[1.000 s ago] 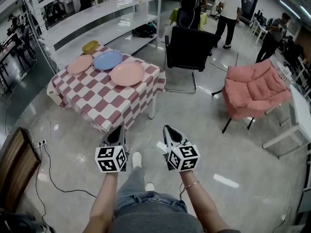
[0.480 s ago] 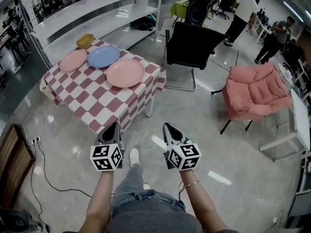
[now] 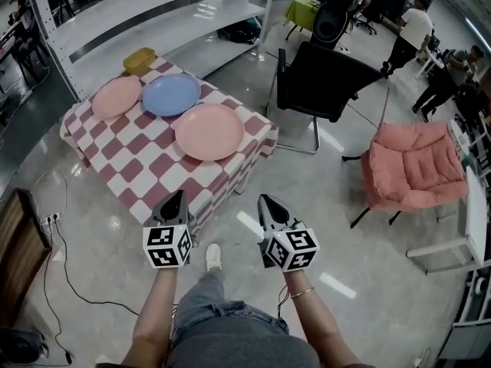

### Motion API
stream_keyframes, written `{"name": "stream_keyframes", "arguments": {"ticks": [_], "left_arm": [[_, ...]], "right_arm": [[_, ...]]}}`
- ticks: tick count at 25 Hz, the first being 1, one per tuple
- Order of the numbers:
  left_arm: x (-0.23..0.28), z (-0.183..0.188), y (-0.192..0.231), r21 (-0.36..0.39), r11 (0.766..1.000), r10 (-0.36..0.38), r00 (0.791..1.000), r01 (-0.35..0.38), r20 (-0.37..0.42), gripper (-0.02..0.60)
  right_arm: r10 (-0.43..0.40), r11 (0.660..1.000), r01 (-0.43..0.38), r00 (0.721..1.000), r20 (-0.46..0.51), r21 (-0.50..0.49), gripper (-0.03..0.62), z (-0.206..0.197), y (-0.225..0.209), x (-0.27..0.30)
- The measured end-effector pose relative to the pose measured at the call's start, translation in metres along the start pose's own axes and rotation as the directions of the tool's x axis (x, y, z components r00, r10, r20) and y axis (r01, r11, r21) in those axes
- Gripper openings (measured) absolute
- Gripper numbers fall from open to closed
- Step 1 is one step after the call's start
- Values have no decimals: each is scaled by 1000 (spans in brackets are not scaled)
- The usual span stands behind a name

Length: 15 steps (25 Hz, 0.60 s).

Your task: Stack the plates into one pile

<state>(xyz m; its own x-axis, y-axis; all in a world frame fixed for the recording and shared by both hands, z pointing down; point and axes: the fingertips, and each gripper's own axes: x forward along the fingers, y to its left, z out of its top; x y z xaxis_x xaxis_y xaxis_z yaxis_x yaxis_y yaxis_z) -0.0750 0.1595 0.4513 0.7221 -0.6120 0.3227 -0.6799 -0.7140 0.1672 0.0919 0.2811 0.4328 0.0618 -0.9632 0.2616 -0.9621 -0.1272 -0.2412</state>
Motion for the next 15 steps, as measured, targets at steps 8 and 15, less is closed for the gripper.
{"name": "stream_keyframes", "arguments": {"ticks": [8, 15], "left_arm": [[65, 23, 45, -22, 1000, 10, 999, -11, -41, 16], [108, 27, 67, -52, 998, 14, 998, -18, -67, 17]], "right_arm": [[9, 1000, -9, 1000, -17, 10, 9, 30, -17, 91], [-4, 1000, 5, 999, -36, 22, 9, 41, -37, 143]]}}
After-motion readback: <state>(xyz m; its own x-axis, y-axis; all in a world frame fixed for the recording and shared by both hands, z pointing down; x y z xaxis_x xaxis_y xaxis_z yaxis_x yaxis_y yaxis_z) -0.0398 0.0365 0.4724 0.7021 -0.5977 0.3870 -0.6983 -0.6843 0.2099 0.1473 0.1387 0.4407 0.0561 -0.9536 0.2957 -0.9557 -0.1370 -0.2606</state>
